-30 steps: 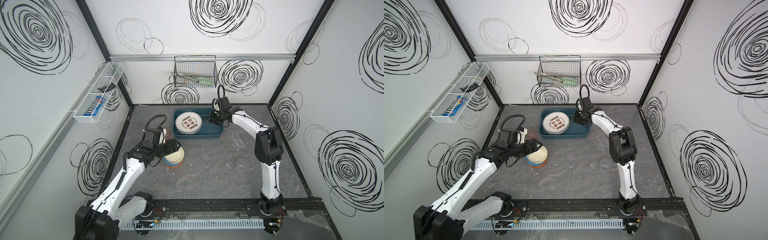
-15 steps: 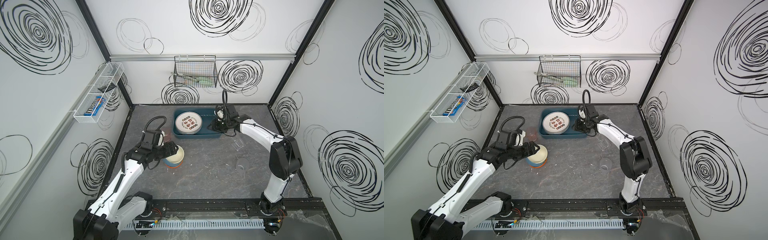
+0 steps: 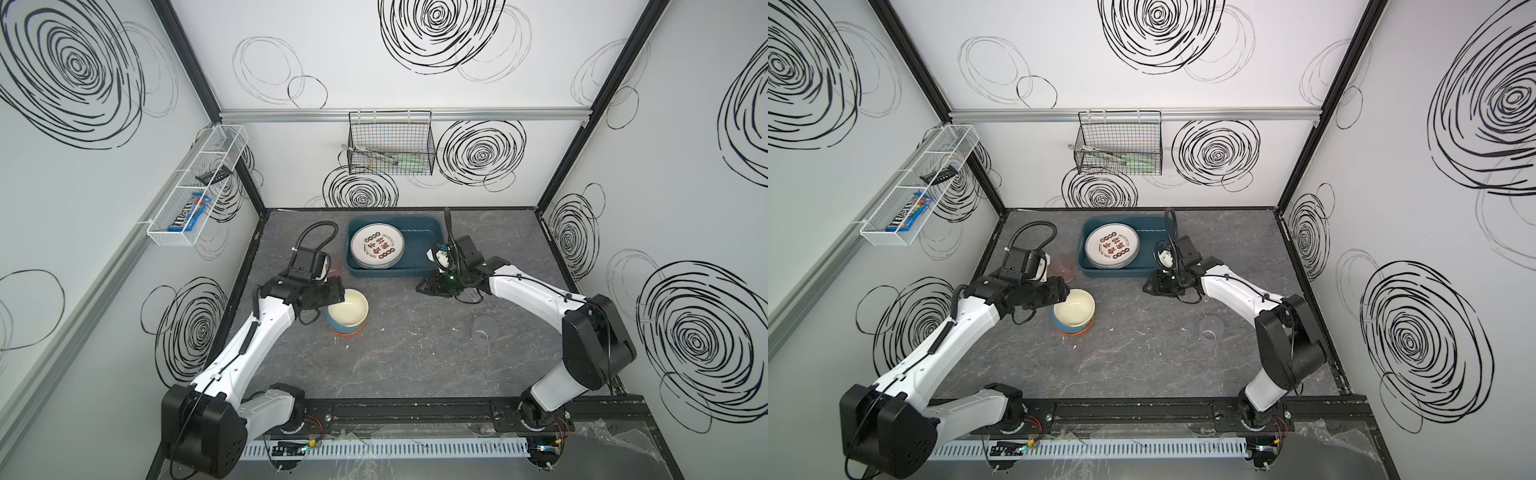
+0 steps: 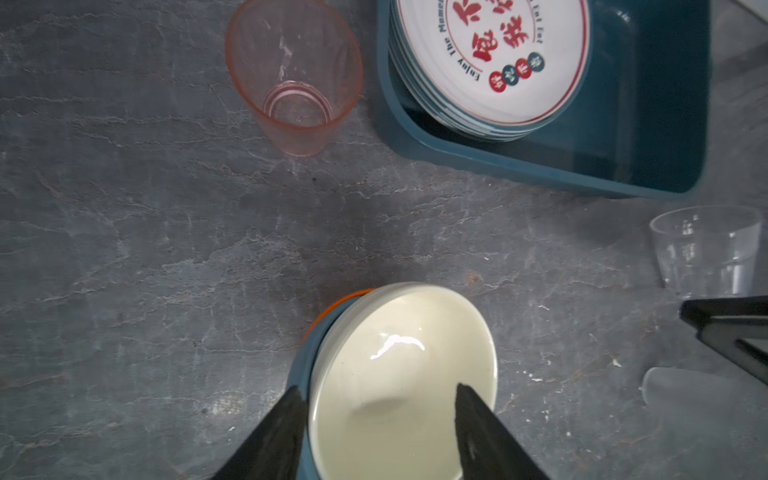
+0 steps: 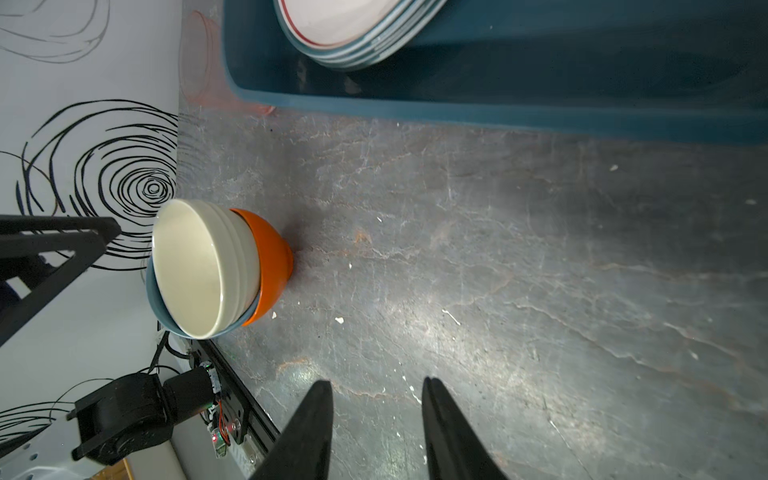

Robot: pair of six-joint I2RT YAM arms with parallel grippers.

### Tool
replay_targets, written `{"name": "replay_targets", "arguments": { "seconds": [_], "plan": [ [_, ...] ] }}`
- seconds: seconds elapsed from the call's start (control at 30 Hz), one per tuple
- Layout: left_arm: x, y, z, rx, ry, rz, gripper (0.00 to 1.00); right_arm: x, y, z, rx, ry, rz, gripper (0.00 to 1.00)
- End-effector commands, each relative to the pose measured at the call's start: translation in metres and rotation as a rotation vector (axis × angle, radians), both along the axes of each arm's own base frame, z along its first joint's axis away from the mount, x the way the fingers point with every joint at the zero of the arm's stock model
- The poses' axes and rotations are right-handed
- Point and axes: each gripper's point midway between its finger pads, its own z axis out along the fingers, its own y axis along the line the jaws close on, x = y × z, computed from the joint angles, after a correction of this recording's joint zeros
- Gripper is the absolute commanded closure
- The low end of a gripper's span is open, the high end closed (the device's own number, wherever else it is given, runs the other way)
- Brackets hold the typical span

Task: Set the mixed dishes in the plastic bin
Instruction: 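Withdraw the right gripper from the bin while the left gripper moves over the bowl stack, then lower the left gripper into the cream bowl and pinch its rim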

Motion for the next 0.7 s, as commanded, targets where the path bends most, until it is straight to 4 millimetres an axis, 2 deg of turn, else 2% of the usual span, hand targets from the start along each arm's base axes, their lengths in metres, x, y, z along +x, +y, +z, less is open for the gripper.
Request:
{"name": "replay_targets", "arguments": {
  "seconds": [0.0,0.1,0.27,0.53,0.67],
  "plan": [
    [0.011,0.013,0.0,0.087,-0.008,0.002,0.44,-0.004,0.0,0.011,0.035,-0.048,0.018,0.6],
    [0.015,0.013,-0.008,0.1,0.007,-0.002,0.48,-0.008,-0.001,0.009,0.033,-0.041,0.021,0.6],
    [0.02,0.013,-0.017,0.111,0.026,-0.011,0.51,-0.012,-0.002,0.01,0.038,-0.04,0.025,0.6],
    [0.022,0.009,-0.036,0.108,0.064,-0.034,0.57,-0.014,-0.004,0.016,0.049,-0.055,0.024,0.6],
    [0.022,0.008,-0.041,0.108,0.071,-0.037,0.59,-0.016,-0.004,0.012,0.05,-0.045,0.022,0.6]
  ]
}}
